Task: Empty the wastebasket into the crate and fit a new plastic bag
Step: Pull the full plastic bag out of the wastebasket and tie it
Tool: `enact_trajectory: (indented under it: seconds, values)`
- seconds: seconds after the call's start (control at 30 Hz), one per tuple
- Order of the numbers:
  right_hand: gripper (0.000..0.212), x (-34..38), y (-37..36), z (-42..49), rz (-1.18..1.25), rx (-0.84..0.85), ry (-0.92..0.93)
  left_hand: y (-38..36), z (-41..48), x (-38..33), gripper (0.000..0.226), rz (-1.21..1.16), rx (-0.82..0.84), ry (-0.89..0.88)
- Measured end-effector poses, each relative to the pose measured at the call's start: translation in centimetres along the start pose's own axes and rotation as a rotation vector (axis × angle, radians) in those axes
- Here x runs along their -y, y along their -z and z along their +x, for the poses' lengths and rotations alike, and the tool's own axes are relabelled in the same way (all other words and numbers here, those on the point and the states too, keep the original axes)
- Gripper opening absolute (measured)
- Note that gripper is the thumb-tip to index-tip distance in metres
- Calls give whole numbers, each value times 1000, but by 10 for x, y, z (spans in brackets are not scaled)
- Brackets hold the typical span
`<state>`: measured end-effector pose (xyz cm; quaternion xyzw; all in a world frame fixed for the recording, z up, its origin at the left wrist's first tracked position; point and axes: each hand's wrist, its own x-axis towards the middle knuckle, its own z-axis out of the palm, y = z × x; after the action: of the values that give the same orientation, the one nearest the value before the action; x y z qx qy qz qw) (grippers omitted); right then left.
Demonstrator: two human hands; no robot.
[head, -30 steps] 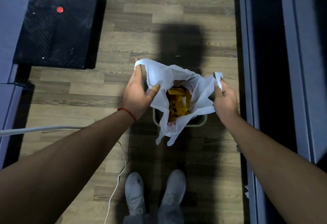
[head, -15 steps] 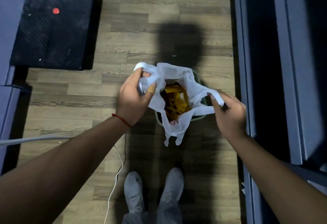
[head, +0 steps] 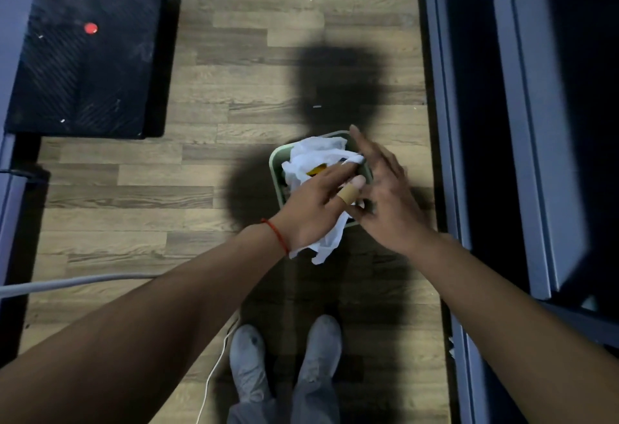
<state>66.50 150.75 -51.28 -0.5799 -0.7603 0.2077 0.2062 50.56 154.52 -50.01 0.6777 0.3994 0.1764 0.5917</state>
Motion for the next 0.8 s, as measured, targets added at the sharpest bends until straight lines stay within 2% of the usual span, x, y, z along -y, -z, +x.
enact_trajectory:
  seconds: [0.1, 0.23, 0.43, 0.6, 0.8]
  values:
    - [24, -6, 0, 1, 88, -3, -30, 1, 3, 15, 54, 63, -9, 0]
    - [26, -7, -6, -3, 62, -19, -43, 5, -4, 25, 41, 228, -117, -105]
    - [31, -3, 0, 1, -156, -134, -109, 9, -15, 23, 39, 469, -322, -332]
    - [32, -4, 4, 2, -206, -98, -80, 14, -14, 29, 38, 754, -236, -386]
    - [36, 3, 9, 2, -320, -53, -37, 18, -11, 30, 39, 857, -117, -483]
